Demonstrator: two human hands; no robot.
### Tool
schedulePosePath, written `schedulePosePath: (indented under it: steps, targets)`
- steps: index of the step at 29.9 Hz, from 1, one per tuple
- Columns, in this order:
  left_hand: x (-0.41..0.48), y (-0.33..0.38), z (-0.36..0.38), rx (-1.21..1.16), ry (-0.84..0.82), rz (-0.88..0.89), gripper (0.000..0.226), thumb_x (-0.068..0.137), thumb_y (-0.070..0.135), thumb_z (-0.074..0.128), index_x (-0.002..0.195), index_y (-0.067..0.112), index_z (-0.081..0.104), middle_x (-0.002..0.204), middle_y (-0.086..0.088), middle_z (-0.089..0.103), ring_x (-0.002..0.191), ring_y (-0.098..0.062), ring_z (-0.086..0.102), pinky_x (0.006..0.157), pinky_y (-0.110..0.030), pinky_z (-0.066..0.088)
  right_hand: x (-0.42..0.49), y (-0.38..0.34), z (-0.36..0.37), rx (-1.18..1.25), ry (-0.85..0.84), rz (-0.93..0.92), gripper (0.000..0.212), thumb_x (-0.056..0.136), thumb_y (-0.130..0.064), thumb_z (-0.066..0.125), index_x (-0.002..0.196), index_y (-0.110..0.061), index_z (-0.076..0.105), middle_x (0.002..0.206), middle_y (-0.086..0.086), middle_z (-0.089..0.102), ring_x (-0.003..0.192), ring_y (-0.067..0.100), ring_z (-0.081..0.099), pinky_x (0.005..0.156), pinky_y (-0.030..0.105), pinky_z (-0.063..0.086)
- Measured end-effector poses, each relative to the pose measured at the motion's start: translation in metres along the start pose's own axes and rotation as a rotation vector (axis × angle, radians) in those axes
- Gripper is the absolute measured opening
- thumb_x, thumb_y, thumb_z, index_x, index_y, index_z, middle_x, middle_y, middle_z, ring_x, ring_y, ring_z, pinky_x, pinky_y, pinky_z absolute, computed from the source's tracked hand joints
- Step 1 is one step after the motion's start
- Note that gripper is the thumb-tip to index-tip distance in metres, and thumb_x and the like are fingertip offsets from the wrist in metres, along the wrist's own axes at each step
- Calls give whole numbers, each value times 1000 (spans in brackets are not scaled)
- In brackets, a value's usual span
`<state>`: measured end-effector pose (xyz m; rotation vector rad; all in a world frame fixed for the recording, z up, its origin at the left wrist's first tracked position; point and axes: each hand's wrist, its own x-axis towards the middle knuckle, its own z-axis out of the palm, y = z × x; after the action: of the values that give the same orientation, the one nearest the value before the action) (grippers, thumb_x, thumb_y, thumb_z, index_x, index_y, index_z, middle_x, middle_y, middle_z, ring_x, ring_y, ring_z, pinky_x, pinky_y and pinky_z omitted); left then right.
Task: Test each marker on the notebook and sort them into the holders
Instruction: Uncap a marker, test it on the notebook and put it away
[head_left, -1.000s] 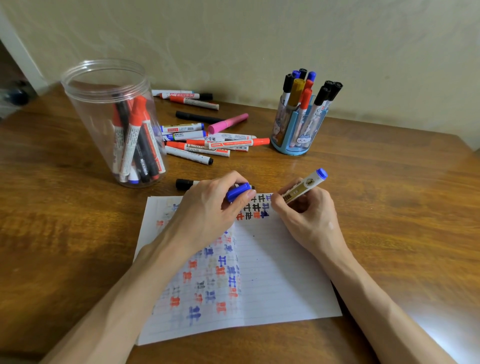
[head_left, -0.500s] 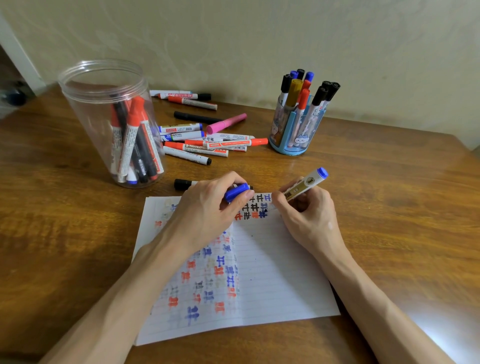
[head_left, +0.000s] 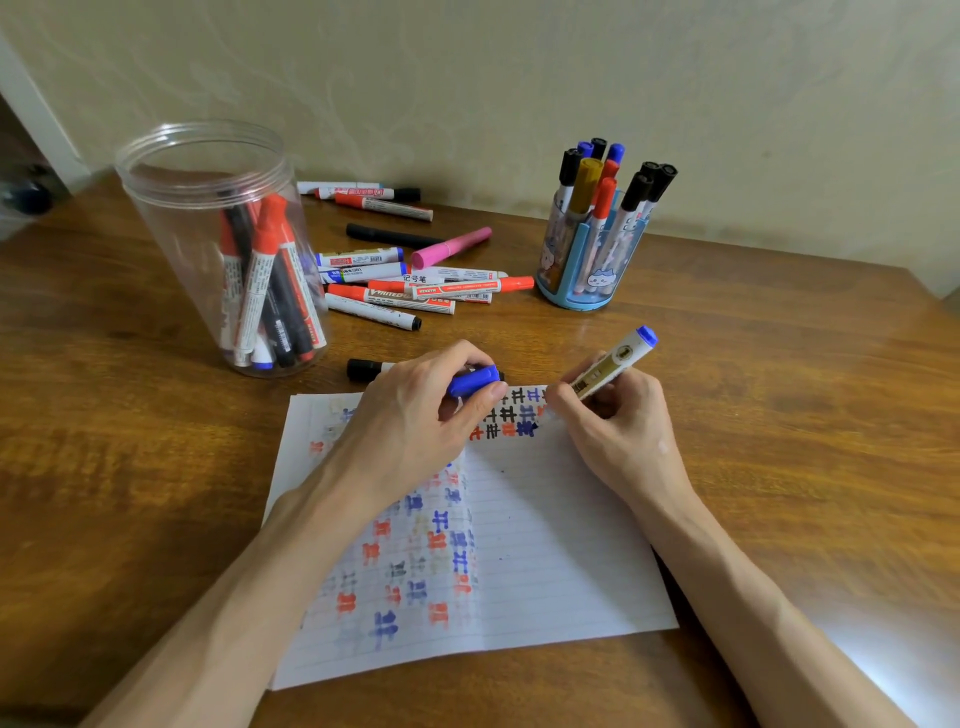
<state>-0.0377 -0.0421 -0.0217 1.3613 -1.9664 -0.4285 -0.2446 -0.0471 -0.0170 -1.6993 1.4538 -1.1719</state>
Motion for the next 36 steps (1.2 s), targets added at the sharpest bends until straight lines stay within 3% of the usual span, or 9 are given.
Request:
schedulePosePath:
  steps: [5, 9, 13, 20, 24, 27, 31, 34, 36]
  targets:
    - [0, -1, 0, -28, -11, 17, 27, 98, 37, 58, 121, 23, 61, 113, 14, 64, 99, -5, 64, 80, -34, 59, 1, -2, -5, 158, 23, 69, 9, 93, -8, 71, 85, -6, 69, 61, -14, 67, 58, -1, 63, 56, 11, 45]
    - [0, -1, 1, -20, -18, 28, 26, 98, 29, 62, 123, 25, 62, 116, 17, 64, 104, -2, 62, 84, -31, 59, 2, -5, -7, 314, 10, 82, 7, 96, -9, 71, 92, -6, 67, 67, -1, 66, 61, 10, 61, 58, 23, 48]
    - [0, 1, 0, -26, -5, 11, 35, 93, 29, 69, 126, 29, 60, 110, 21, 66, 98, -2, 67, 81, -29, 61, 2, -6, -10, 400, -29, 89, 4, 97, -10, 72, 95, -10, 68, 69, 10, 66, 63, 21, 61, 60, 33, 48]
    - [0, 3, -2, -98, -4, 0, 41, 83, 57, 57, 115, 31, 60, 110, 15, 71, 94, -7, 71, 77, -32, 63, 2, -4, -9, 489, -100, 63, 5, 101, -14, 70, 99, -10, 68, 72, 15, 67, 68, 27, 63, 64, 36, 50]
    - [-1, 6, -2, -96, -14, 36, 34, 88, 49, 61, 116, 31, 60, 107, 19, 68, 97, -4, 69, 75, -26, 61, -3, -4, -7, 451, -171, 19, 21, 94, -24, 78, 106, -8, 70, 79, 12, 73, 71, 24, 69, 66, 37, 54]
    - [1, 7, -4, -94, -6, 54, 37, 87, 54, 54, 115, 32, 61, 105, 22, 65, 97, -1, 67, 75, -19, 58, -1, -5, -10, 397, -190, 72, 29, 86, -32, 83, 105, -12, 75, 79, 5, 72, 68, 16, 62, 64, 32, 51]
    - [2, 5, -9, -104, 46, 55, 26, 90, 35, 65, 114, 25, 65, 102, 22, 63, 94, 2, 63, 71, -10, 51, 5, -6, -21, 601, -283, 258, 28, 98, -33, 71, 113, -11, 80, 95, 14, 78, 79, 20, 64, 70, 31, 52]
    - [2, 4, -11, -105, 49, 64, 34, 88, 43, 57, 114, 25, 69, 101, 27, 61, 97, 5, 61, 71, -8, 49, 7, -1, -28, 374, -299, 201, 22, 101, -29, 69, 112, -15, 82, 93, 10, 80, 77, 16, 61, 67, 29, 48]
    - [2, 2, -12, -79, 30, 87, 36, 88, 45, 56, 115, 26, 71, 102, 30, 60, 102, 6, 60, 73, -6, 49, 7, 2, -32, 187, -334, 101, 23, 98, -31, 71, 114, -17, 82, 85, 0, 79, 70, 3, 59, 63, 20, 45]
